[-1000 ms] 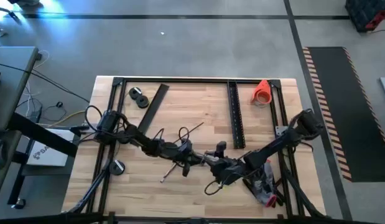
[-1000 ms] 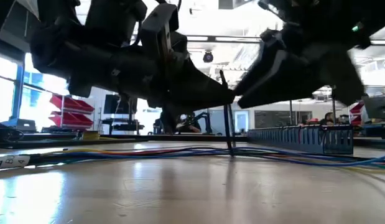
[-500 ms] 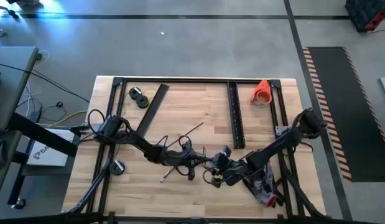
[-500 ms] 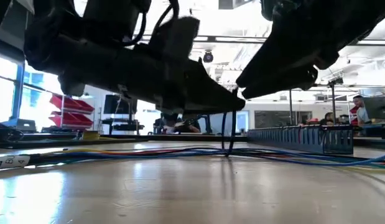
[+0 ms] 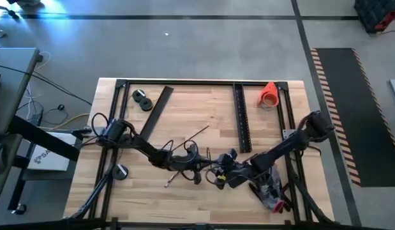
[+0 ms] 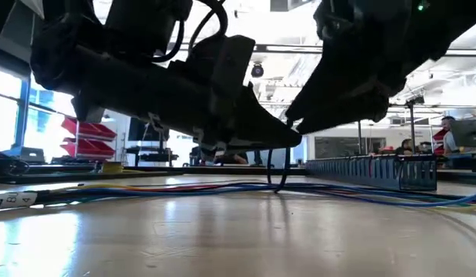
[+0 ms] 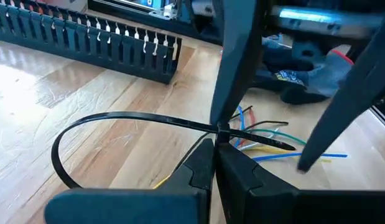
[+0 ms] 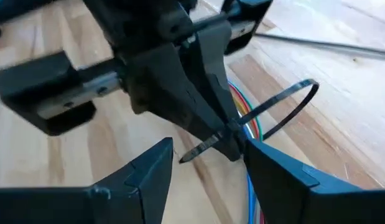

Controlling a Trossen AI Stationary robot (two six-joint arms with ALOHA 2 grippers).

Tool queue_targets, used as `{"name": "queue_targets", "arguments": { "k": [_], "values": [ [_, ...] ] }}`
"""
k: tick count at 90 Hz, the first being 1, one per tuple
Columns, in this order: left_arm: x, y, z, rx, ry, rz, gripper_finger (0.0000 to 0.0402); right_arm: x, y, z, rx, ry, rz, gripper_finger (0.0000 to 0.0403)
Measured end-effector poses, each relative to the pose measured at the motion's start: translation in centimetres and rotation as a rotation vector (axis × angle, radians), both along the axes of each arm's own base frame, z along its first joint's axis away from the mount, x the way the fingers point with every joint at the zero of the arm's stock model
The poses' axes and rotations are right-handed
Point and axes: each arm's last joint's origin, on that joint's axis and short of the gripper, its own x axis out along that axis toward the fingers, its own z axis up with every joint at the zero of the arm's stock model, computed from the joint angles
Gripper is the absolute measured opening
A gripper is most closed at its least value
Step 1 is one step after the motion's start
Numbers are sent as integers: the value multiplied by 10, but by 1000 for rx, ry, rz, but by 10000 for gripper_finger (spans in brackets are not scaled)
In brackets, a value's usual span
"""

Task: Ziptie cables
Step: Wrap the left black zip tie on the cables

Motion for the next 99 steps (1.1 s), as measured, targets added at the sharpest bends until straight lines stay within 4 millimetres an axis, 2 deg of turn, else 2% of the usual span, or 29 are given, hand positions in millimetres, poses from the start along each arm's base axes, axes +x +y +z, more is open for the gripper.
{"name": "queue_targets", "arguments": {
  "k": [15, 24, 36, 56, 71, 83, 99],
  "values": [
    [0, -1, 0, 10, 2, 0, 0, 2, -3, -4, 20, -3, -54, 183],
    [-1, -3, 0, 9, -4, 0, 0, 2, -5, -4, 17, -17, -86, 168],
    [-1, -3, 0, 17, -2, -3, 0, 2, -6, -4, 13, -18, -93, 121],
    [-1, -3, 0, 19, 1, -4, 0, 1, -3, -4, 6, -21, -89, 16],
    [-1, -4, 0, 35, 4, -21, 4, -2, 1, -4, 28, -38, -117, 2],
    [-1, -5, 0, 81, 15, -77, 35, -4, 2, -6, 72, -19, -127, 1],
    [-1, -6, -1, 152, 25, -136, 111, -2, 4, -1, 63, 42, -107, 0]
  ]
}}
